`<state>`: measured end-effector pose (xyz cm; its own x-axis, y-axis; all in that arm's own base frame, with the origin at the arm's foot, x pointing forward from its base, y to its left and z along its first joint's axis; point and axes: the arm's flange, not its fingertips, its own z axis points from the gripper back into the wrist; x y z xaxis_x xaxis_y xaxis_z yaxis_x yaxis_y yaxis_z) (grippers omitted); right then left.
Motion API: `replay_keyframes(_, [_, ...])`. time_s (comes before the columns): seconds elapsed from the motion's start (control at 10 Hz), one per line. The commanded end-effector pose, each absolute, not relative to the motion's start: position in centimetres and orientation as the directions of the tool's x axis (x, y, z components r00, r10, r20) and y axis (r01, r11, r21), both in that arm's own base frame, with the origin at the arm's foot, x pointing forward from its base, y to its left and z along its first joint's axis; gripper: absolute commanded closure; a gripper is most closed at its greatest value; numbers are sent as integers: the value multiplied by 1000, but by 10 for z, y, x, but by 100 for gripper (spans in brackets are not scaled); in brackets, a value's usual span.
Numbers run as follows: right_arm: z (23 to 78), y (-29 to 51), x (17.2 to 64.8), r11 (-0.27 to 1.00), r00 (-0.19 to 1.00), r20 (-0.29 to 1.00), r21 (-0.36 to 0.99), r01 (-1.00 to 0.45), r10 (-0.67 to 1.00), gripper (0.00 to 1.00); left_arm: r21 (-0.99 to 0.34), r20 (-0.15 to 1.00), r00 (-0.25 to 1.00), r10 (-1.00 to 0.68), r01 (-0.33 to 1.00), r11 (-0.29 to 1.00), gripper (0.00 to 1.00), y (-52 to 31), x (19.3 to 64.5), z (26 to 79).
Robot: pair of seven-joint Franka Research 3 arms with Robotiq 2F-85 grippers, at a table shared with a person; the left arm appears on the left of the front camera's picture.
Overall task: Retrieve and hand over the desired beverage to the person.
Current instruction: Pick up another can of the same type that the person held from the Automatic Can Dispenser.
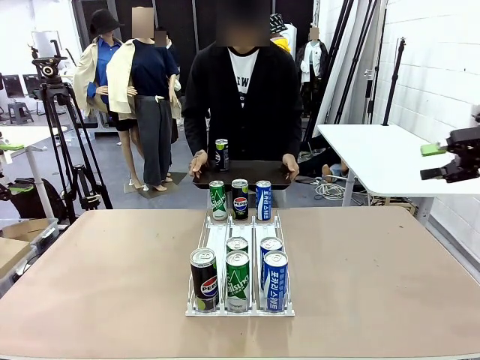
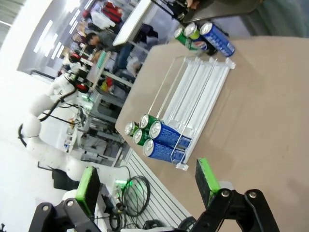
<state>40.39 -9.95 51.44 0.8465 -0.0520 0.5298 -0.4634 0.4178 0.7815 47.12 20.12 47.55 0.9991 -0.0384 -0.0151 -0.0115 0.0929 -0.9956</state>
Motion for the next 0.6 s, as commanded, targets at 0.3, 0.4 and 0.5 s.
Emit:
replay_keyframes(0.3, [544,-26,445,584,906,416,717,-381,81,0,-995,-15,999,-31,-12,100,0,202,471,476])
replay_keyframes(0.4, [546,-15,450,601,910,403,704,-379,101,0,-995,-15,999,-31,-12,100,0,202,471,476])
replay_keyframes(0.5, [550,0,455,628,914,386,682,-375,127,0,-995,-15,999,-31,-12,100,0,202,471,476])
